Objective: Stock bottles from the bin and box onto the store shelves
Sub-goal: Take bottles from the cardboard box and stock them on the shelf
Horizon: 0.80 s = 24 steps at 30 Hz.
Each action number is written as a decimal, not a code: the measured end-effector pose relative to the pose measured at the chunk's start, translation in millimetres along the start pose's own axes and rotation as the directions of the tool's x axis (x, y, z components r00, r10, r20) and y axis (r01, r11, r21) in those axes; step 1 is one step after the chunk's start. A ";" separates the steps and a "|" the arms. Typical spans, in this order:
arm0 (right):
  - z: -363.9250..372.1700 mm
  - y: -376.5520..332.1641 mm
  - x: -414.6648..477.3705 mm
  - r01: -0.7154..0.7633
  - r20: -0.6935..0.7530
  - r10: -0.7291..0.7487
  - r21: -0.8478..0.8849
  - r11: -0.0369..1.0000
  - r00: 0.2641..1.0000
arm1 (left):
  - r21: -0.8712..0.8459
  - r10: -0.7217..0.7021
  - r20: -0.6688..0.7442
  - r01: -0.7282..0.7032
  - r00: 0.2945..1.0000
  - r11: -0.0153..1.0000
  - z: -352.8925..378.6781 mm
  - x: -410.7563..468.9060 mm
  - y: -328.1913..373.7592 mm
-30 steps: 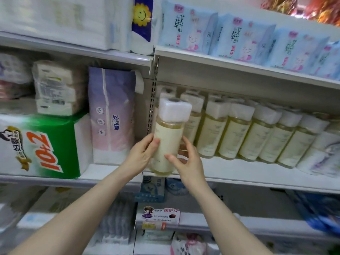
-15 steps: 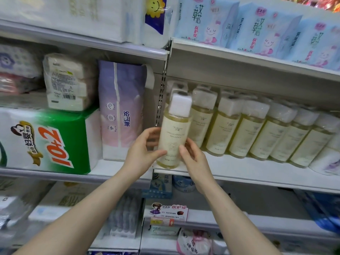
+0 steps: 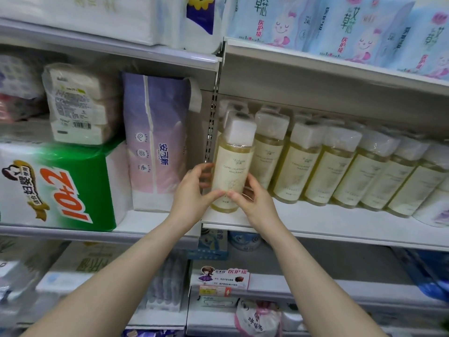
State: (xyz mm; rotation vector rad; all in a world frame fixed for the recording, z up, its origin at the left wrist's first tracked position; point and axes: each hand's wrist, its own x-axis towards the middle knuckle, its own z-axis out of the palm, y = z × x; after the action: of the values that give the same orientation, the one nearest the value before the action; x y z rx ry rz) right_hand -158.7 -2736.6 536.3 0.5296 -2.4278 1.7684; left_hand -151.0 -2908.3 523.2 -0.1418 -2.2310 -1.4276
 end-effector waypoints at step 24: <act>-88.7 21.5 -43.7 0.005 0.009 -0.005 -0.056 0.998 1.000 | 0.051 0.020 -0.130 -0.013 0.991 0.999 77.3 -66.0 70.3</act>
State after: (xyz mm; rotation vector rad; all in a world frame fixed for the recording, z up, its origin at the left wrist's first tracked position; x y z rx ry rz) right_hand -136.3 -2637.9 533.7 0.5388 -2.4714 1.6945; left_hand -95.7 -2797.8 525.6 -0.0485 -2.1517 -1.3313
